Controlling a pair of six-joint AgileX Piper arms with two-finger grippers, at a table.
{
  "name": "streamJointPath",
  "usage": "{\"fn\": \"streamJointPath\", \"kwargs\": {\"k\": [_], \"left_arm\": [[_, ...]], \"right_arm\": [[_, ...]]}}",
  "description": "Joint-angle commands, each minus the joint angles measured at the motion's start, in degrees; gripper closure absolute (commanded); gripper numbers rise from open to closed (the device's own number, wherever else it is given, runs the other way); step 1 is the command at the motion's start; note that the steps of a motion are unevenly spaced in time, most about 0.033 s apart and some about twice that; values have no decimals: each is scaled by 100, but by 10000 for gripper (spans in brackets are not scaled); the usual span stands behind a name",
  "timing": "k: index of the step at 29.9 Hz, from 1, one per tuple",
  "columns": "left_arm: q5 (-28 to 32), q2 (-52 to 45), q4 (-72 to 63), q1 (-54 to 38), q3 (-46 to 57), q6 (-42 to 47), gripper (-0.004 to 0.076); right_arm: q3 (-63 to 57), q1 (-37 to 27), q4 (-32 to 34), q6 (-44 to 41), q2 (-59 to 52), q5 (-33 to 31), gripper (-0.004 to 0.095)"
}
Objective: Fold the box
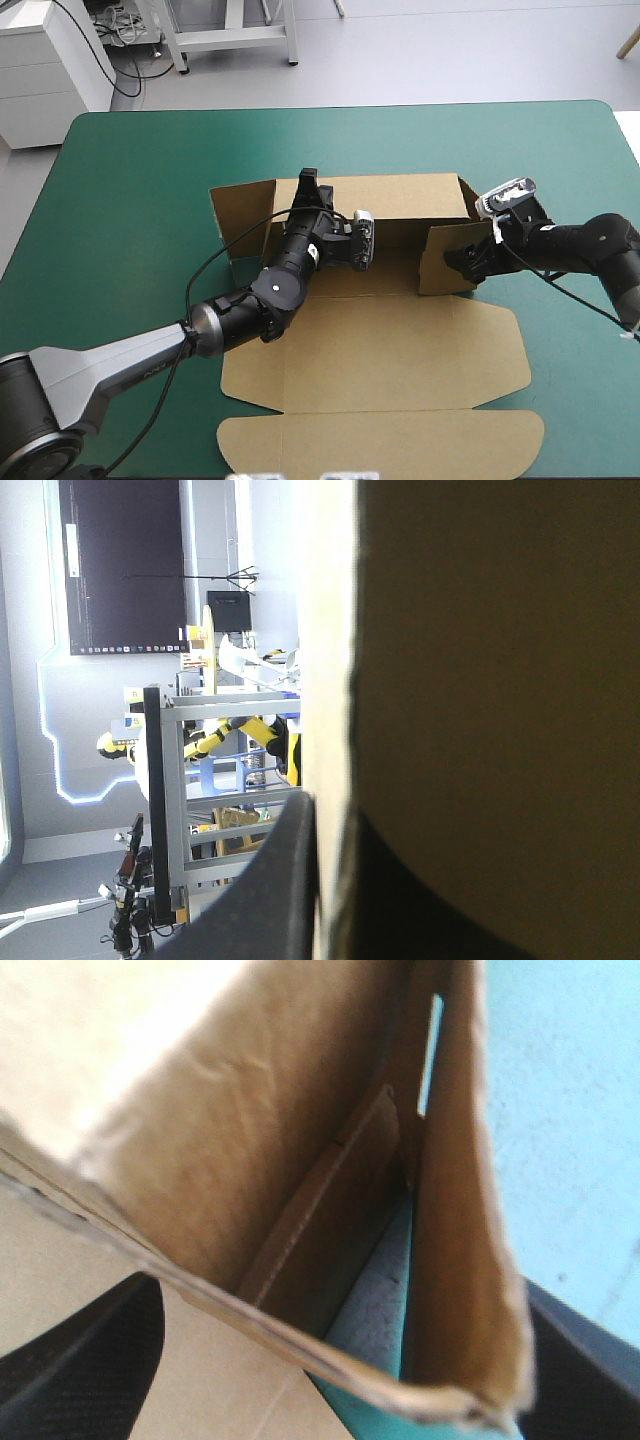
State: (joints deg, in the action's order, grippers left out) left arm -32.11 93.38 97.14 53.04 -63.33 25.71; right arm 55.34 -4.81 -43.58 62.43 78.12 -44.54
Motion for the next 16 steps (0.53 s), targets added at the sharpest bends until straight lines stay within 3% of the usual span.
{"fn": "streamJointPath", "kwargs": {"k": [1,5,12,16], "left_arm": [[311,-202,10,61,-103,43,731],[311,-202,10,61,-103,43,731],[311,-202,10,61,-103,53,731],[323,-202,10,61,-103,53,731]], "right_arm": [[98,-11,-688,600,-174,55,100],[-287,-11,-1159,1049,-174,143,100],[-1116,-11,-2593,2188,-247,550,100],[-1117,-11,-2908,2248,-247,526,100]]}}
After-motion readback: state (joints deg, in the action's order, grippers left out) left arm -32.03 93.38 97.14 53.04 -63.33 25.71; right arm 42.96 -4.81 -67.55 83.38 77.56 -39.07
